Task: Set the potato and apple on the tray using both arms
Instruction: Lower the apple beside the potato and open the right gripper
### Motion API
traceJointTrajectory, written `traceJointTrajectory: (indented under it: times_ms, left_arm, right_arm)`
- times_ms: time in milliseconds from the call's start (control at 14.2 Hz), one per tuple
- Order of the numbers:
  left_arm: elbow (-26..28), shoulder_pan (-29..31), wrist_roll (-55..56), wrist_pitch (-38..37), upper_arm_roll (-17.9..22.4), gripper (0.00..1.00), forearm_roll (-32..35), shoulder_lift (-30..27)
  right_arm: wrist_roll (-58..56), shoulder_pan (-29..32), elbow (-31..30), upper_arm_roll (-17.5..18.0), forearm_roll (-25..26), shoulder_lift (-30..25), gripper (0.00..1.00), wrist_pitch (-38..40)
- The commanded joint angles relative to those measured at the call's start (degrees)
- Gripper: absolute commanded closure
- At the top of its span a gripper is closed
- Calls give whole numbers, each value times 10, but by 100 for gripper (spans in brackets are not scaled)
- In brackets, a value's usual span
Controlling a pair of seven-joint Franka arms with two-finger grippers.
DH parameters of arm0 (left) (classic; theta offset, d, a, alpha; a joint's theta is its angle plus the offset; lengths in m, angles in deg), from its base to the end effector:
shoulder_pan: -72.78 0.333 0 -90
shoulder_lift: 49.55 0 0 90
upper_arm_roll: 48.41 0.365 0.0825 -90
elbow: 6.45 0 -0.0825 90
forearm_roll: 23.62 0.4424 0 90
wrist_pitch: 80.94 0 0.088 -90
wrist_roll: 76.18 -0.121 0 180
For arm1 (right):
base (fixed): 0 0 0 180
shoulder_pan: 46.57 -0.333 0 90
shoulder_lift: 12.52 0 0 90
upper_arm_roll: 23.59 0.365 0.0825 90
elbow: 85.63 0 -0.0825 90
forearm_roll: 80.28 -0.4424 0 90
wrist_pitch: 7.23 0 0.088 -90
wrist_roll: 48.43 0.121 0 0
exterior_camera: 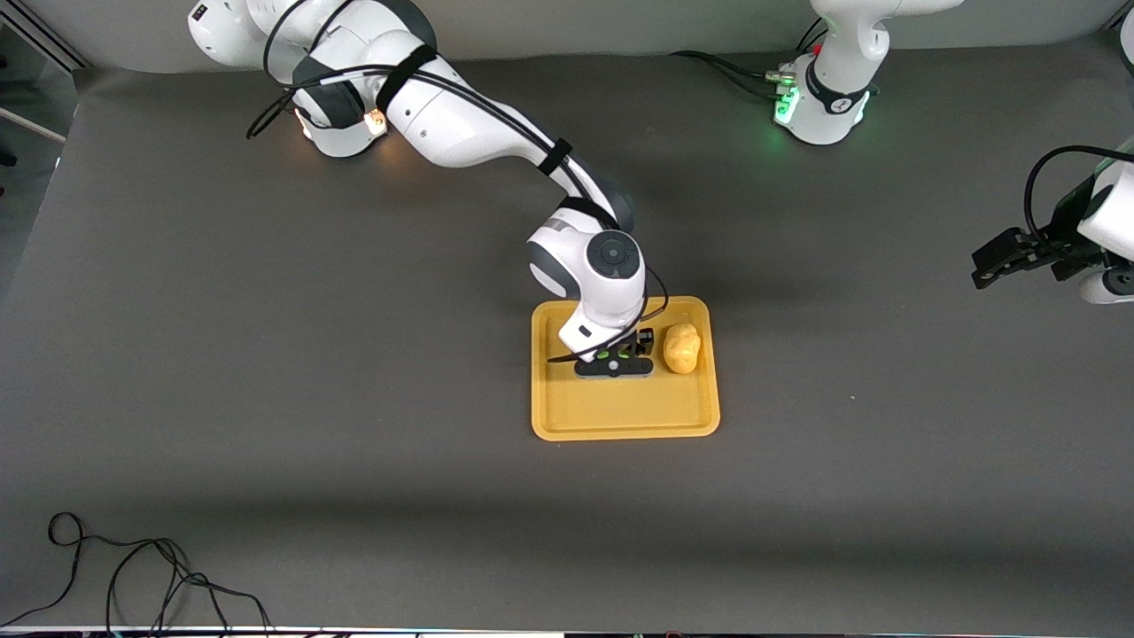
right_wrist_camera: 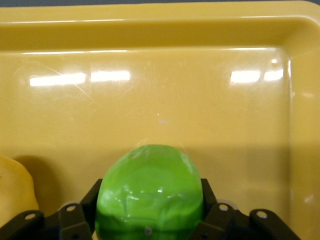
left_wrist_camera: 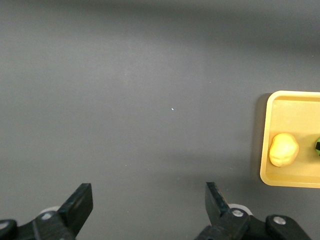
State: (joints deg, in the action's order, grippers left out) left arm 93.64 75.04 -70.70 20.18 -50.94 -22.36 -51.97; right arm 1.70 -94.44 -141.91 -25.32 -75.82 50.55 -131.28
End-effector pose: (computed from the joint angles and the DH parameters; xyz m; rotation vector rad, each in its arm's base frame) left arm 0.6116 -0.0011 0.6084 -3.1166 -0.1362 -0.0956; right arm 0.6098 0.6436 0.1669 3.1352 -0.0173 0.1944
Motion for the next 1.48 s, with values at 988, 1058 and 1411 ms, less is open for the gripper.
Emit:
traceJointTrajectory:
  times_ms: [988, 1058, 1411]
  left_arm:
    - [12, -9, 4, 3, 7, 0, -4, -14]
    - [13, -9, 4, 2, 7, 0, -4, -14]
    - [12, -10, 2, 0, 5, 0, -3, -15]
  right_arm:
    - [16, 10, 6, -5, 2, -72, 0, 84]
    - [14, 19, 6, -5, -1, -100, 0, 117]
    - [-50, 70, -2, -5, -6, -239, 0, 255]
